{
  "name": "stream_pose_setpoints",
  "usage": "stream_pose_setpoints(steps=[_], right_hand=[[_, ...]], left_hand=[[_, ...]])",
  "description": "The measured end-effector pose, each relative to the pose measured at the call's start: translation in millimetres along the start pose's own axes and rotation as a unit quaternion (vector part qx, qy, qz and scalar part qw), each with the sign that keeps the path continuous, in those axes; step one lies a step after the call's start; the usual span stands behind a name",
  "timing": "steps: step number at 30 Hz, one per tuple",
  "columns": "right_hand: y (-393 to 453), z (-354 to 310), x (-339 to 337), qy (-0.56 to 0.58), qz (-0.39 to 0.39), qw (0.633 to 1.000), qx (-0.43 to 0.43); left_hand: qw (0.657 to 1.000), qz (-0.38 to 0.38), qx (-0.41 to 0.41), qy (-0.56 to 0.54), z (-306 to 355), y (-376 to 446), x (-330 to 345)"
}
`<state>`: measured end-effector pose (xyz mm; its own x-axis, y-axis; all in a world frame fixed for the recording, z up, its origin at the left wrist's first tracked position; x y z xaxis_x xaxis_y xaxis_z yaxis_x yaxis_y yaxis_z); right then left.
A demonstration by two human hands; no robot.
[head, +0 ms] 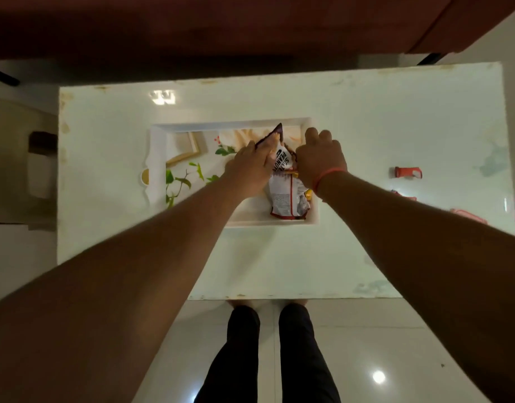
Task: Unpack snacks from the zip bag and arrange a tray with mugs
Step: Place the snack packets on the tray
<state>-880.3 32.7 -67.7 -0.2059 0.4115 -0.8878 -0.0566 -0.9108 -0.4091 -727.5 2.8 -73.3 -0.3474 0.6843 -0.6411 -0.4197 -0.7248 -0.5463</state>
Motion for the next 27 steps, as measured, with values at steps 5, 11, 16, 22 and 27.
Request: stream_pose_setpoints(steps=[5, 11, 16, 22, 27], right_hand=[[23.6, 8.3, -2.0, 0.173, 0.044, 0.983, 0.048], [44.7, 25.2, -0.9, 0.471, 0.045, 0.858, 0.202], [52.7, 34.4, 1.6, 0.494, 0.032, 0.836, 0.236], [47.3, 36.1, 7.7, 0.495, 0.032, 0.836, 0.233], [4.7, 33.8, 14.8, 0.466, 0.138, 0.835, 0.257]], left_hand=[[0.993, 0.032, -0.084, -0.072, -3.7, 11.7, 1.0], [0.984, 0.014, -0.145, -0.1, 13.7, 20.7, 4.9], [0.982, -0.009, -0.143, -0.12, 32.0, 17.4, 4.6], [0.984, -0.005, -0.14, -0.106, 22.2, 17.1, 7.2], [0.96, 0.123, -0.156, -0.199, 1.9, 8.1, 13.9]])
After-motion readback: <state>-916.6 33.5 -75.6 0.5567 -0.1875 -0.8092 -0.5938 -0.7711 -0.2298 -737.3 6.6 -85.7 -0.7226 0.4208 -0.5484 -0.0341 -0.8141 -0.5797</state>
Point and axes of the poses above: each hand's wrist, its own y-axis towards the middle knuckle, its own x-axis out of the palm, z = x × y, the point moved 2 cm from there along y, towards the middle knuckle, and after that the axes turned 10 degrees about -y, right-handed, at the moved point
